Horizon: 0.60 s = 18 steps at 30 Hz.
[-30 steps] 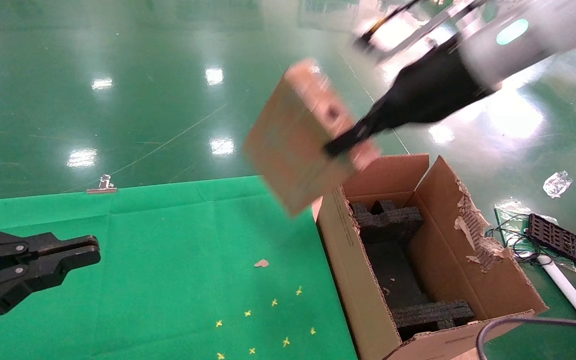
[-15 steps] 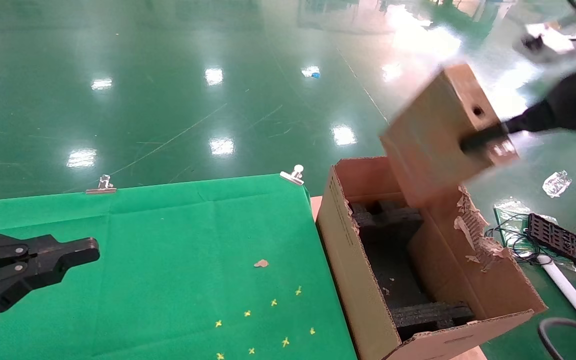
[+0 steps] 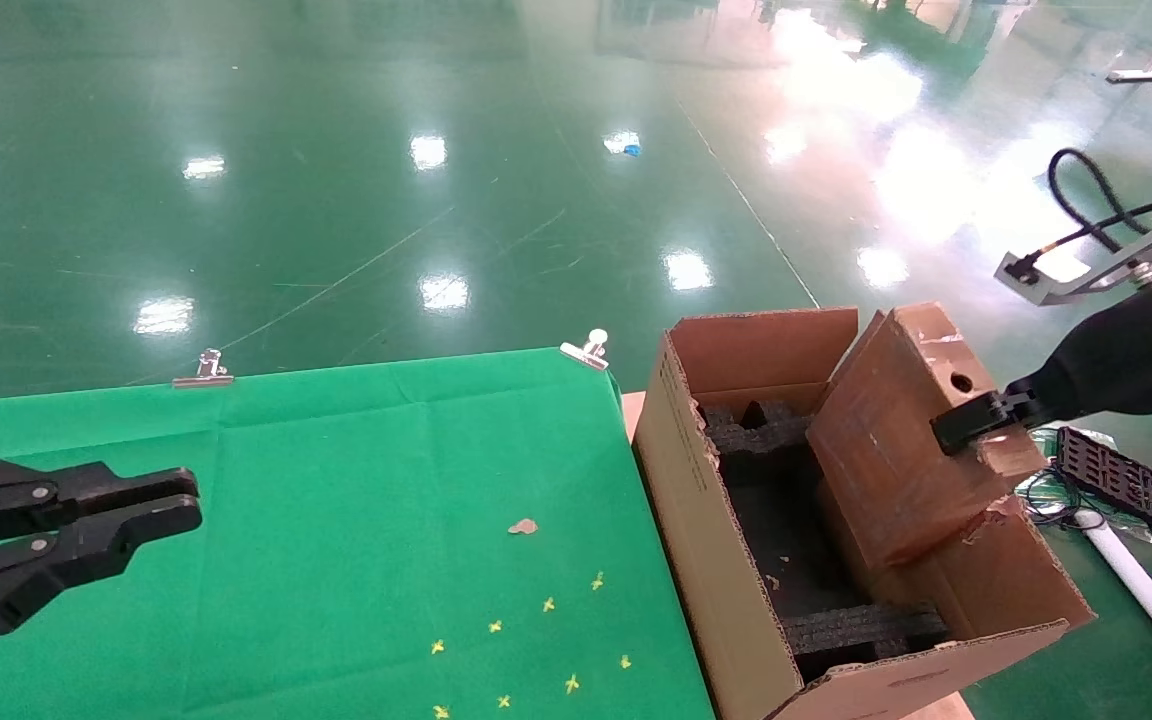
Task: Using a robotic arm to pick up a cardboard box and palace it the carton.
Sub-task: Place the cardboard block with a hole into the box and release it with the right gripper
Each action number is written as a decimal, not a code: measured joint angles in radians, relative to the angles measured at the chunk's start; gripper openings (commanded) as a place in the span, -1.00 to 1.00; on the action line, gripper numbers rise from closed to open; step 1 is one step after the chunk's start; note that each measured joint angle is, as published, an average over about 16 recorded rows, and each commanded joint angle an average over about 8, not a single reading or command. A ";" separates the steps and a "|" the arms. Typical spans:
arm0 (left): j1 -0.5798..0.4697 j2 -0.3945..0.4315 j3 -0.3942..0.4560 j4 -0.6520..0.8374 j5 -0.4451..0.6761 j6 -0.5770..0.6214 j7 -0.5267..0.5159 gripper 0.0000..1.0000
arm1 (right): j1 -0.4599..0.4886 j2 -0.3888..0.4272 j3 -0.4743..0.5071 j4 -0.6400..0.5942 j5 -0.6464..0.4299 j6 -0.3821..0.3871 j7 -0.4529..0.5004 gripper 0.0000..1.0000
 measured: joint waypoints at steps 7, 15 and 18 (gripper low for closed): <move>0.000 0.000 0.000 0.000 0.000 0.000 0.000 1.00 | -0.074 -0.041 -0.015 -0.110 -0.005 0.034 -0.036 -1.00; 0.000 0.000 0.001 0.000 -0.001 0.000 0.000 1.00 | -0.149 -0.076 -0.015 -0.221 0.003 0.085 -0.085 -1.00; 0.000 0.000 0.001 0.000 -0.001 0.000 0.001 1.00 | -0.179 -0.091 -0.012 -0.256 0.010 0.109 -0.097 -1.00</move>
